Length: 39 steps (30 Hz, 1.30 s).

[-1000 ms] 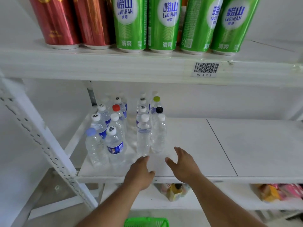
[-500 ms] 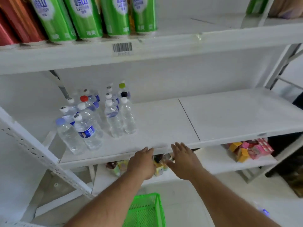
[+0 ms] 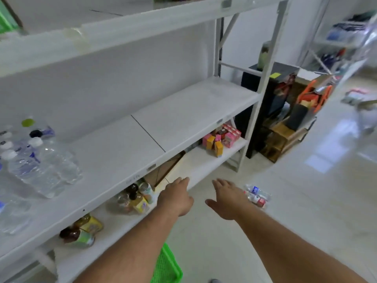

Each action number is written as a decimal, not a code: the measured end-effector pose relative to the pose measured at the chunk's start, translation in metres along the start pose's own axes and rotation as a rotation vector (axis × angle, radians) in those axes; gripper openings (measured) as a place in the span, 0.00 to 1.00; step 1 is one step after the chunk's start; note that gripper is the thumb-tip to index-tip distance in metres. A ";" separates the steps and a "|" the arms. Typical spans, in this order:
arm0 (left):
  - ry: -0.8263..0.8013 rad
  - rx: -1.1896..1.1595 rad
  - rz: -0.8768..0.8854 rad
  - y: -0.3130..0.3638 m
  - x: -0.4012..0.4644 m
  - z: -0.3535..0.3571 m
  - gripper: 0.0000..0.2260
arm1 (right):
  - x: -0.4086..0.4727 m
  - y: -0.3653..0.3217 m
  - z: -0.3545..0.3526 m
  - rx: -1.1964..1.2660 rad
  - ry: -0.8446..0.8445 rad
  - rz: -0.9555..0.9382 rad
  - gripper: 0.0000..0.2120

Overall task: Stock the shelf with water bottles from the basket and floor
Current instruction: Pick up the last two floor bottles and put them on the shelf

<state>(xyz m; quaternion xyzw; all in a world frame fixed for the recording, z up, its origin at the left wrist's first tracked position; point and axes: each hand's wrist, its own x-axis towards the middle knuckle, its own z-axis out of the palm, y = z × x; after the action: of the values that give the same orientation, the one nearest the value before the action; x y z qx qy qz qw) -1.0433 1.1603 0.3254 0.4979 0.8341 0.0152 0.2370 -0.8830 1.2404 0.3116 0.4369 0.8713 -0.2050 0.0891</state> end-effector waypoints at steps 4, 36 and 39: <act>-0.049 0.006 0.106 0.031 0.000 0.016 0.30 | -0.036 0.032 0.003 -0.003 -0.001 0.123 0.38; -0.222 -0.060 0.271 0.367 0.074 0.121 0.31 | -0.090 0.367 -0.070 0.181 0.030 0.449 0.36; -0.212 -0.060 0.261 0.378 0.096 0.120 0.29 | -0.070 0.382 -0.078 0.189 0.015 0.440 0.33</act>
<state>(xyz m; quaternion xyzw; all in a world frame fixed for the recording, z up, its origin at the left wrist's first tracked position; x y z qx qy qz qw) -0.7201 1.4054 0.2814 0.5934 0.7319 0.0179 0.3346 -0.5341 1.4271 0.2983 0.6241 0.7328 -0.2579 0.0839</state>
